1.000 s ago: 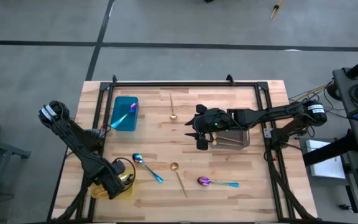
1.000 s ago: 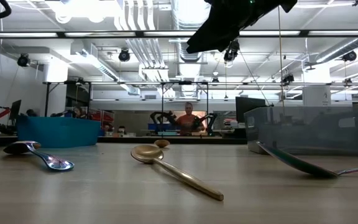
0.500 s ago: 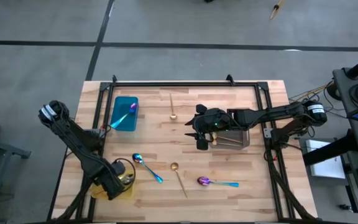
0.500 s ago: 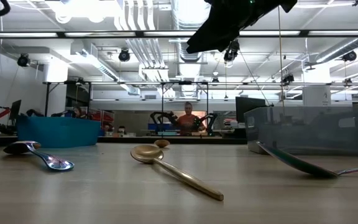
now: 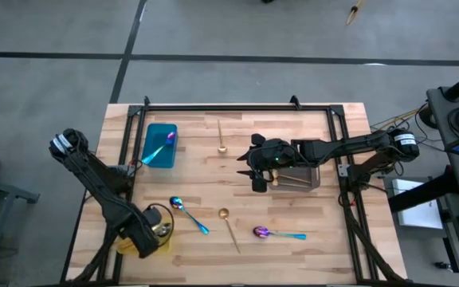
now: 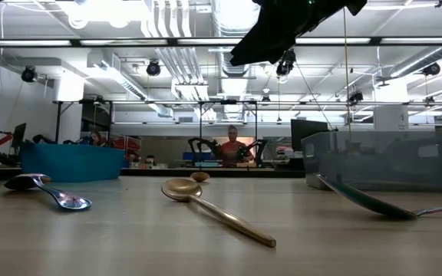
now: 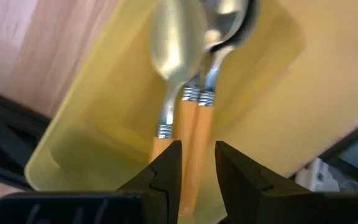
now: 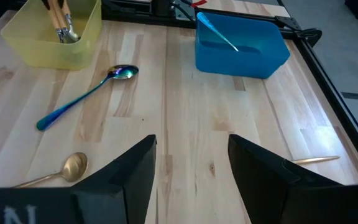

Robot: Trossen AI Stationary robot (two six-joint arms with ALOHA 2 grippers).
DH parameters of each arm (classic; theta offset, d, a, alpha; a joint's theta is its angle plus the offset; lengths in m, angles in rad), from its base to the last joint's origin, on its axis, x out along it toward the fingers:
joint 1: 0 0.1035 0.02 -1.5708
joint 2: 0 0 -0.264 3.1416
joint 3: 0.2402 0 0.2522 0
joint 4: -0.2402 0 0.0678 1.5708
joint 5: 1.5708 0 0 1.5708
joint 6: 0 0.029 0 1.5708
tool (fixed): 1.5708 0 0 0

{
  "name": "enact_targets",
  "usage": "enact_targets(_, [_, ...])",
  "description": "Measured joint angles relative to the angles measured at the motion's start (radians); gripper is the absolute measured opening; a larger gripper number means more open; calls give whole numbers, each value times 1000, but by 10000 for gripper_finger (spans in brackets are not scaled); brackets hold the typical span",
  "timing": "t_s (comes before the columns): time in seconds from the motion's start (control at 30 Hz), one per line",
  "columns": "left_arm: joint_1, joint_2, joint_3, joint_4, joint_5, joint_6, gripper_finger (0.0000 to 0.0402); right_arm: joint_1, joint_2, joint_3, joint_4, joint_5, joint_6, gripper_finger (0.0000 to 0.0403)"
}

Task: Sort silverware by color (type)
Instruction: Put the yellow spoon into the yellow bin

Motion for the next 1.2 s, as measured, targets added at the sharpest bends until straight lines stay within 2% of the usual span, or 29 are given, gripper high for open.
enact_targets(0.33, [-1,0,-57,-4,14,-22,141,0,0,-16,0,0,10,192])
enact_targets(0.5, [-5,0,-90,17,19,-14,157,0,0,-25,0,0,17,192])
enact_targets(0.97, [-10,0,-154,115,19,-7,145,0,0,-27,1,0,18,192])
enact_targets(1.2, [-13,0,-152,119,16,1,118,0,0,-27,1,0,18,192])
